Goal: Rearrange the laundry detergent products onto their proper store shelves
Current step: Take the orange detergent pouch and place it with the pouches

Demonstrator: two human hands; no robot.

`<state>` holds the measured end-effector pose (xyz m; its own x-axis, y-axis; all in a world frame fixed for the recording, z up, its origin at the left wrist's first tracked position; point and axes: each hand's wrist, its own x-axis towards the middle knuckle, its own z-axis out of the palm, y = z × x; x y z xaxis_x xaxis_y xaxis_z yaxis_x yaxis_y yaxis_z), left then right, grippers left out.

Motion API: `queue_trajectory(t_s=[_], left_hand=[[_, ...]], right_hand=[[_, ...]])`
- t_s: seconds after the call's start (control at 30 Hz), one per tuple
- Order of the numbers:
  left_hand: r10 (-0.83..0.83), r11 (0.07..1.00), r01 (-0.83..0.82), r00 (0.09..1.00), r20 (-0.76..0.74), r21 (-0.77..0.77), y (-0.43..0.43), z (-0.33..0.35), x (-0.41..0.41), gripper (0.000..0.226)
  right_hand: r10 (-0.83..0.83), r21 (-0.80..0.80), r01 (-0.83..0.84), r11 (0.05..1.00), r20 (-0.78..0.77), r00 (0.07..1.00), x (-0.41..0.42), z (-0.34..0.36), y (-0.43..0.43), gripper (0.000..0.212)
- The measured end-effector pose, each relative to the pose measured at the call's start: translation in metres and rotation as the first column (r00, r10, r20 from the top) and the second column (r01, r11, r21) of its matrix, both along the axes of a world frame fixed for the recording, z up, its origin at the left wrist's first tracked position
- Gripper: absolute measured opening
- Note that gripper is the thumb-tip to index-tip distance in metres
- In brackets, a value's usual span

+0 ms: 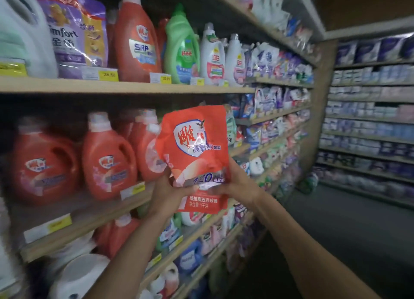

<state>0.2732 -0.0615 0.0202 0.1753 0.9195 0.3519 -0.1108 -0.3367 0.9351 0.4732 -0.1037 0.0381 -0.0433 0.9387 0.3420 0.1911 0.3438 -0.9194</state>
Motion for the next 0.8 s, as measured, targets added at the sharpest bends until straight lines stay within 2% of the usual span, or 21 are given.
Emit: queue_trajectory(t_s=[0.17, 0.47, 0.8], left_hand=[[-0.138, 0.99, 0.138, 0.99, -0.027, -0.009, 0.0, 0.006, 0.071, 0.054], [-0.31, 0.95, 0.311, 0.947, -0.079, -0.008, 0.005, 0.011, 0.218, 0.056], [-0.408, 0.909, 0.416, 0.9, -0.151, 0.02, 0.023, 0.015, 0.371, 0.049]], right_hand=[[-0.136, 0.065, 0.14, 0.988, -0.054, 0.989, 0.066, -0.011, -0.027, 0.081], [-0.364, 0.079, 0.367, 0.927, -0.041, 0.93, 0.199, -0.013, -0.051, 0.08], [-0.453, 0.106, 0.452, 0.886, -0.014, 0.892, 0.341, -0.003, -0.053, 0.081]])
